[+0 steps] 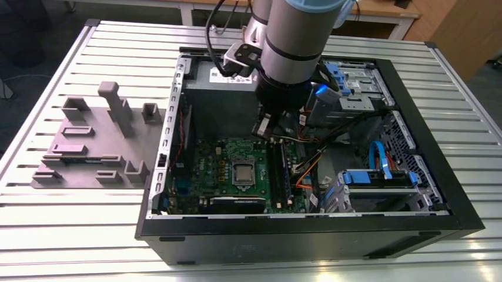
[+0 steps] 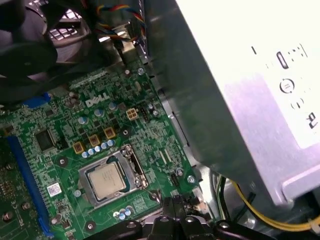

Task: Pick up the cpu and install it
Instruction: 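Install the first cpu locking lever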

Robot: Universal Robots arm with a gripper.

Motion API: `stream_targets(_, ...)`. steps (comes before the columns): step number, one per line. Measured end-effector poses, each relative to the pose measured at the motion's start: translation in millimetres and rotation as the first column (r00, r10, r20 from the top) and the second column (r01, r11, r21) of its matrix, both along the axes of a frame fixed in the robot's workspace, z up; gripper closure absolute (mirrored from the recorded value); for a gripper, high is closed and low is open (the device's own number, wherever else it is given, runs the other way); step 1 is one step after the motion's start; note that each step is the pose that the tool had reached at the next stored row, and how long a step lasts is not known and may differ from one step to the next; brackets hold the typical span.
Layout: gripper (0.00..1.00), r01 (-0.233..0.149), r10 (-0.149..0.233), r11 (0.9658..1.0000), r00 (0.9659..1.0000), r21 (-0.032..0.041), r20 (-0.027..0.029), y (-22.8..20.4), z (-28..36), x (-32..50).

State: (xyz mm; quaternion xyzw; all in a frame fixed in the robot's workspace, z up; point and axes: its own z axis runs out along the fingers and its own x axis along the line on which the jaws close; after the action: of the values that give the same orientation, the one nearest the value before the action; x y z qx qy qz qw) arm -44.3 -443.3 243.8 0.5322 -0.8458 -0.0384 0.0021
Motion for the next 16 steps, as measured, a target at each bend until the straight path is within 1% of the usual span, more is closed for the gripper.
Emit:
stream_targets(3,0.9,-0.002,0.002,1.0,1.0,-0.0002,-0.0001,-0.2,0.0,-0.7)
stream_targets(5,0.9,-0.003,0.003,1.0,1.0,-0.0002,-0.0001,-1.5,-0.1,-1.2)
stream_targets(12,0.9,-0.011,0.011,0.9999,0.9999,-0.0009,-0.0001,-10.6,-0.5,-2.9)
stream_targets(16,0.9,-0.023,0.023,0.9997,0.9997,-0.0009,0.0,-14.8,-1.1,-3.6)
